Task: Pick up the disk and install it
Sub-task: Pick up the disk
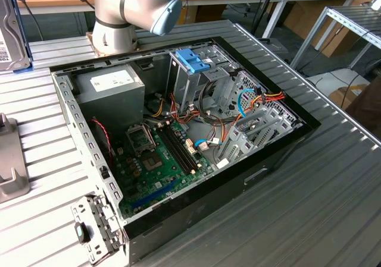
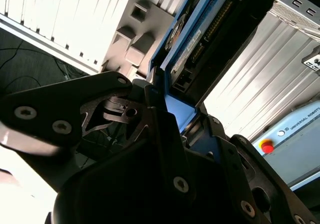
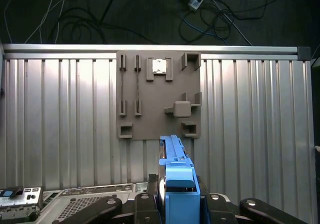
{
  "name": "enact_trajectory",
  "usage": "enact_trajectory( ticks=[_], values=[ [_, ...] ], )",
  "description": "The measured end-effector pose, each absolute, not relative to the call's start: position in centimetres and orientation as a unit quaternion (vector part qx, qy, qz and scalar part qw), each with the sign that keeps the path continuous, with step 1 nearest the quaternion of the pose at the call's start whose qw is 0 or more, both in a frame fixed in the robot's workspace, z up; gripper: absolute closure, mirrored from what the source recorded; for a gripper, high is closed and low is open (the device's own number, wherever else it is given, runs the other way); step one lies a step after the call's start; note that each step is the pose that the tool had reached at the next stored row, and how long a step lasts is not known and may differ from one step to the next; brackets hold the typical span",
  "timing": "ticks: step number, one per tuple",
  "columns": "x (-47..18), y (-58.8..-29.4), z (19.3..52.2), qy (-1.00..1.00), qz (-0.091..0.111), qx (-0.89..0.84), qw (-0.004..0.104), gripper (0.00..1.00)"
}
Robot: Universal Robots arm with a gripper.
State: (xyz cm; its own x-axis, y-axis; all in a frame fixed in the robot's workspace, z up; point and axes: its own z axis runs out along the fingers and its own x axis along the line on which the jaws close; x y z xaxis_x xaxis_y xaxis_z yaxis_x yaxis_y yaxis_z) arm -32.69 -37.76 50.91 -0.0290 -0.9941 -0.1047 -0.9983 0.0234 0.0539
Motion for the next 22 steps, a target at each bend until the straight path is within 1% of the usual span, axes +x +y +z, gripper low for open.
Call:
enact_trajectory(
  ticks=[22],
  values=[
    [-31.87, -38.08, 50.91, 0.715, 0.056, -0.697, 0.019, 0.63]
  ],
)
